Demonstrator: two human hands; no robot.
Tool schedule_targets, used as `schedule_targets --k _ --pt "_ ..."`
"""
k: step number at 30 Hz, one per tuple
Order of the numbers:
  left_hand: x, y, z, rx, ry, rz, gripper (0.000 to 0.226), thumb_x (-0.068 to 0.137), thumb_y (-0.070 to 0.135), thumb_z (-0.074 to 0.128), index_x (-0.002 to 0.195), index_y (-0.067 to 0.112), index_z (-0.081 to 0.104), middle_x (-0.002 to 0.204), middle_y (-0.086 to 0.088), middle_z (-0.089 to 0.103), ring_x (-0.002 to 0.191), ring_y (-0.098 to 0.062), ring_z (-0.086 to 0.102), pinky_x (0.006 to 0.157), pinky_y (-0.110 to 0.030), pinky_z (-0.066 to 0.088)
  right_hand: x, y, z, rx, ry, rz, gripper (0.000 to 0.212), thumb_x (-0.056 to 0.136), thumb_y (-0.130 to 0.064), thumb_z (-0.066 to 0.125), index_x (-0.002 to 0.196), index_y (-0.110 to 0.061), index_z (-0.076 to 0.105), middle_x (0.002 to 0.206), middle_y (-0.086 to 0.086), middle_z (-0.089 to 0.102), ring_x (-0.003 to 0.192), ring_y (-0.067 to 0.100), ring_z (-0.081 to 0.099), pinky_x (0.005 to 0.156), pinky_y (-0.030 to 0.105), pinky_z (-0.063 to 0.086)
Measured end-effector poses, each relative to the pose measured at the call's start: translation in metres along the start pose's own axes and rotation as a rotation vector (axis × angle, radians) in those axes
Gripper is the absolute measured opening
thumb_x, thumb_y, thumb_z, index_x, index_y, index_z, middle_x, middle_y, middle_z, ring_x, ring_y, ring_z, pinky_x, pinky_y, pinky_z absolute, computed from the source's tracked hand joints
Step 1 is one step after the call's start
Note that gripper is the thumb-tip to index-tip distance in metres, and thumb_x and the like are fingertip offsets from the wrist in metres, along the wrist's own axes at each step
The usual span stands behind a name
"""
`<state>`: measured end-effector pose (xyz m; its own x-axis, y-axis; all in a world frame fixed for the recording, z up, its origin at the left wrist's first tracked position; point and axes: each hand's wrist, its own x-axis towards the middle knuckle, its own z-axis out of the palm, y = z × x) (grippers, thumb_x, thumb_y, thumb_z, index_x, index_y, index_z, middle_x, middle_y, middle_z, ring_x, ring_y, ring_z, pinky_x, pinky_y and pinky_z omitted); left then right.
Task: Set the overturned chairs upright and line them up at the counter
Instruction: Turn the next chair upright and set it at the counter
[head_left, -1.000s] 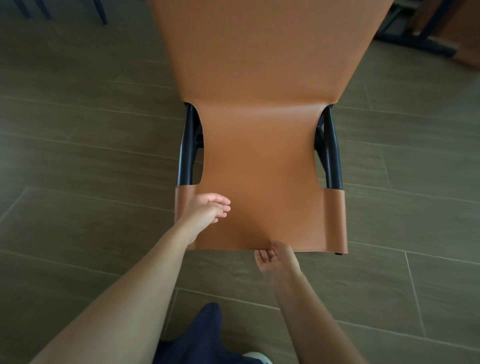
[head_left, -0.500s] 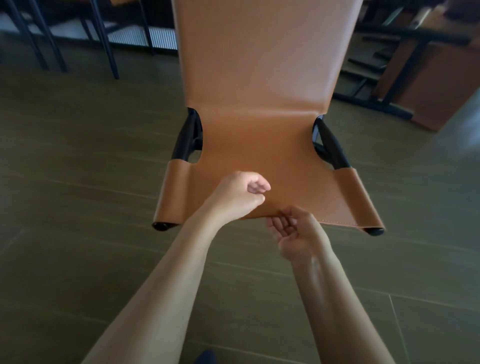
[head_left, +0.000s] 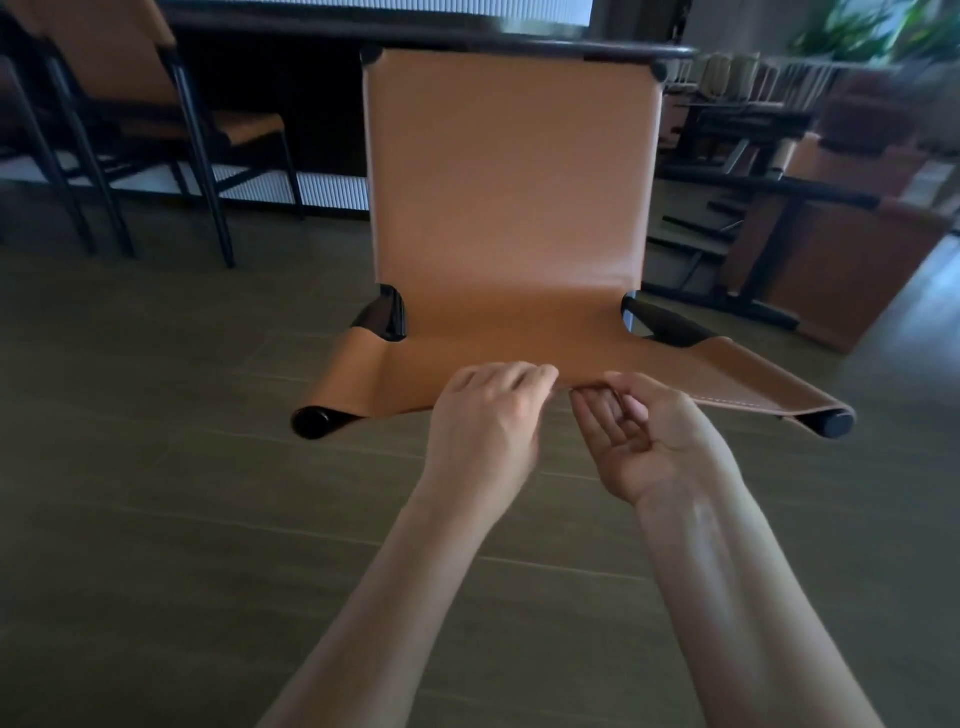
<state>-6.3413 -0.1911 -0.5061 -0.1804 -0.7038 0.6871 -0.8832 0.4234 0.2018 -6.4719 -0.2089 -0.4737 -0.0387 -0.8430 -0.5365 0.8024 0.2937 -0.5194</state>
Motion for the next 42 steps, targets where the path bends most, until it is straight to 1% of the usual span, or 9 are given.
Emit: schedule_targets --k 5,10,13,17,19,22,30,34,42 --pt "0.064 -0.015 -0.01 -0.028 0.046 0.009 0.022 0.072 -0.009 0.07 0.088 0.005 0.075 0.073 -0.006 0.073 0.063 -0.024 0.069 0.053 -0.033 0.055 0.011 -0.031 0.053 -0.01 -0.038 -0.009 0.01 0.09 0.003 0.061 0.081 0.003 0.058 0.052 0.011 0.066 0.044 0.019 0.067 0.049 0.031 0.058" --pt "0.132 -0.029 -0.027 -0.044 -0.023 -0.077 0.022 0.077 -0.006 0.067 0.091 0.008 0.076 0.076 -0.006 0.075 0.063 -0.026 0.068 0.053 -0.029 0.051 0.025 -0.06 0.114 -0.048 -0.03 -0.061 0.006 0.09 0.007 0.058 0.096 0.004 0.056 0.052 0.013 0.067 0.045 0.02 0.068 0.052 0.029 0.059" --pt "0.175 -0.04 -0.034 -0.019 -0.098 -0.136 0.026 0.084 -0.004 0.062 0.1 0.012 0.075 0.086 -0.003 0.076 0.074 -0.026 0.068 0.06 -0.025 0.037 0.035 -0.08 0.153 -0.056 0.011 -0.054 0.016 0.09 0.01 0.058 0.105 0.006 0.055 0.058 0.016 0.068 0.05 0.023 0.068 0.057 0.031 0.06" --pt "0.223 -0.052 -0.037 -0.043 -0.157 -0.203 0.028 0.092 0.001 0.057 0.114 0.012 0.071 0.106 -0.005 0.074 0.103 -0.025 0.067 0.084 -0.033 0.044 0.05 -0.108 0.198 -0.118 0.07 -0.028 0.034 0.087 0.013 0.061 0.12 0.01 0.053 0.091 0.025 0.068 0.064 0.028 0.069 0.06 0.034 0.062" --pt "0.239 -0.057 -0.036 0.012 -0.209 -0.266 0.033 0.1 0.009 0.048 0.131 0.015 0.06 0.134 -0.005 0.06 0.132 -0.022 0.048 0.111 -0.034 0.027 0.058 -0.123 0.219 -0.213 0.114 -0.043 0.034 0.085 0.015 0.062 0.118 0.01 0.054 0.099 0.028 0.068 0.064 0.03 0.07 0.058 0.036 0.061" --pt "0.265 -0.069 -0.038 0.048 -0.348 -0.289 0.04 0.106 0.016 0.033 0.144 0.021 0.044 0.151 -0.001 0.041 0.146 -0.017 0.025 0.12 -0.031 0.004 0.073 -0.144 0.249 -0.387 0.177 -0.059 0.028 0.083 0.018 0.063 0.109 0.009 0.059 0.104 0.025 0.068 0.072 0.033 0.071 0.058 0.036 0.062" --pt "0.375 -0.113 -0.038 -0.062 -0.47 -0.381 0.034 0.102 0.013 0.043 0.131 0.018 0.06 0.131 0.001 0.062 0.126 -0.012 0.052 0.112 -0.03 0.021 0.129 -0.189 0.333 -0.576 0.324 -0.054 0.019 0.08 0.015 0.064 0.084 -0.003 0.062 0.09 0.011 0.07 0.079 0.03 0.072 0.081 0.045 0.06" --pt "0.429 -0.138 -0.026 -0.091 -0.439 -0.436 0.031 0.101 0.012 0.047 0.126 0.017 0.065 0.124 0.002 0.067 0.119 -0.012 0.057 0.108 -0.028 0.023 0.164 -0.211 0.376 -0.598 0.273 0.006 0.019 0.082 0.017 0.061 0.084 -0.002 0.058 0.08 0.013 0.069 0.048 0.024 0.069 0.068 0.041 0.062" --pt "0.508 -0.182 -0.011 -0.084 -0.528 -0.477 0.03 0.101 0.018 0.048 0.126 0.019 0.065 0.123 0.001 0.067 0.118 -0.02 0.055 0.097 -0.027 0.026 0.215 -0.238 0.44 -0.567 0.302 0.07 0.021 0.081 0.019 0.061 0.09 0.001 0.057 0.09 0.019 0.07 0.05 0.027 0.07 0.054 0.036 0.061"
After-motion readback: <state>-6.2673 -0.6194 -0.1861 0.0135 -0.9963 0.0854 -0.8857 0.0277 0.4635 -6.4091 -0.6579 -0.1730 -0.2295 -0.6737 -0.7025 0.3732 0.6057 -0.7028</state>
